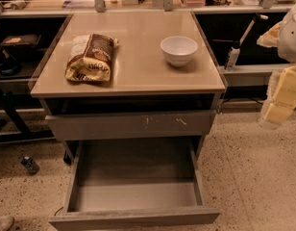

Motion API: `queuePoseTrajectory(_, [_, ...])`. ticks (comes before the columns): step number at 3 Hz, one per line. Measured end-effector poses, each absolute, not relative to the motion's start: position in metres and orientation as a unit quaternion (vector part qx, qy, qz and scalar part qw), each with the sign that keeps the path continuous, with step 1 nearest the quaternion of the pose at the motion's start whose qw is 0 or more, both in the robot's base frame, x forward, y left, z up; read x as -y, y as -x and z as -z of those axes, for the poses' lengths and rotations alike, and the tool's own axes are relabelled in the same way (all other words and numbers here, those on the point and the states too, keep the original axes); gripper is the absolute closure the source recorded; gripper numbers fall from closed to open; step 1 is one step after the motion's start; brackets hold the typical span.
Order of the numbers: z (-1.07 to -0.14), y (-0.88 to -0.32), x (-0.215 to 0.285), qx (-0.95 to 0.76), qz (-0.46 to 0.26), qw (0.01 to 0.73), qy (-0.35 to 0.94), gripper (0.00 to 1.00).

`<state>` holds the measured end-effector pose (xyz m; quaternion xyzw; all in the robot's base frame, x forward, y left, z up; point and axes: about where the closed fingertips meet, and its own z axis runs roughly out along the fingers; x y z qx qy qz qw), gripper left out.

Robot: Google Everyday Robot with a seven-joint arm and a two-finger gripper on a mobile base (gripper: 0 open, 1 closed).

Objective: Close middle drawer

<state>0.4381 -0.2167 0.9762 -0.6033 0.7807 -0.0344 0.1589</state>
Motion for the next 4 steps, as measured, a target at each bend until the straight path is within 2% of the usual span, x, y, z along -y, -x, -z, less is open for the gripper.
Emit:
queuePoseTrajectory(1, [-0.9762,-0.4381,0.2167,-0.781,0.034,0.159,0.603,0.00])
queuePoseTrajectory(2, [-0.9762,-0.4381,0.2166,-0.781,0.034,0.159,0.603,0.19])
queuePoseTrajectory(4, [-0.9762,-0.4381,0.2166,-0.781,0.034,0.159,0.603,0.66])
